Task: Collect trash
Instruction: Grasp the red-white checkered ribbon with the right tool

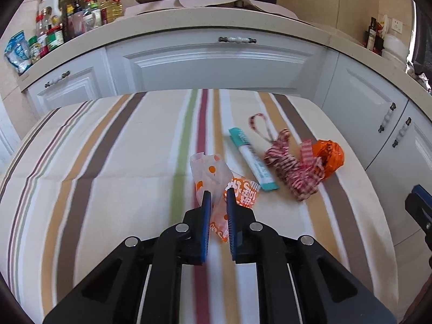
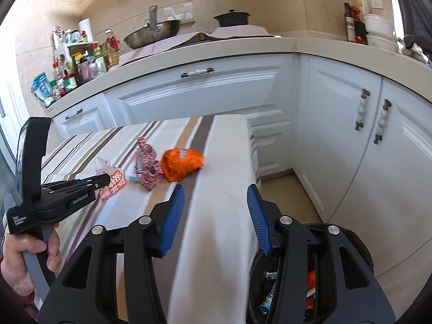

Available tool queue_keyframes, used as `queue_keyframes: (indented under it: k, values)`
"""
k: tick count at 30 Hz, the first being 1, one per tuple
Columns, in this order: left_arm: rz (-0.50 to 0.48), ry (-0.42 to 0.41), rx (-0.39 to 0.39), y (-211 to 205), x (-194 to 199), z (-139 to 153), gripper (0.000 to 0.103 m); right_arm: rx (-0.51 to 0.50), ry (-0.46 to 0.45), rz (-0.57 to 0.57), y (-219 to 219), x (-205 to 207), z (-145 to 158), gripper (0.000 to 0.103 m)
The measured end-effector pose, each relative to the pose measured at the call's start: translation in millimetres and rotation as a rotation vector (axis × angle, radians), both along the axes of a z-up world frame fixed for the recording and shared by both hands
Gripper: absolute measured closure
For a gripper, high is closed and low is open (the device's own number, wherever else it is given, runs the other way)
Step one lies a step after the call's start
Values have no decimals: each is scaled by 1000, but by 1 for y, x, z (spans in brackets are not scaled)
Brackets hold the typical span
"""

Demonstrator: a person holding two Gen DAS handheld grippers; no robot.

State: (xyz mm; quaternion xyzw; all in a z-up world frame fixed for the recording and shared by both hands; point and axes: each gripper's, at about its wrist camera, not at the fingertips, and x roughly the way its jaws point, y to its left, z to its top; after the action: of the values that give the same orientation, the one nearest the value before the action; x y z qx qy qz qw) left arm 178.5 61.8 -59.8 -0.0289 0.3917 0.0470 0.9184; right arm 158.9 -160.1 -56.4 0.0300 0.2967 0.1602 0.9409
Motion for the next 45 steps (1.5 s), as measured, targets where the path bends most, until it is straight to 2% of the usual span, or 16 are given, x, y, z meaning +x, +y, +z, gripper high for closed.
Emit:
queue_keyframes:
  k: [11, 17, 19, 21, 25, 27, 34, 36, 45]
  values:
    - [95, -8, 11, 57, -29, 7, 91, -27, 9, 114, 65, 22, 1, 56]
    - [141, -22, 21, 81, -38, 10, 91, -57, 20, 140, 93, 40, 2, 57]
    - [149, -25, 28, 87, -40, 10, 91, -80, 35, 148, 102, 46, -1, 59]
    - [160, -26, 24, 94, -41, 9, 91, -103, 58, 155, 109, 52, -5, 69]
    - [176, -24, 2, 104, -43, 7, 91, -129, 94, 159, 118, 60, -13, 73]
    - [178, -22, -6, 106, -43, 5, 91, -139, 104, 157, 120, 63, -15, 80]
    - [174, -22, -20, 108, -44, 4, 91, -154, 145, 157, 122, 70, -21, 81]
    - [177, -22, -22, 109, -44, 4, 91, -158, 145, 162, 122, 70, -20, 94]
    - [185, -37, -20, 108, -50, 7, 91, -136, 97, 160, 116, 56, -12, 97]
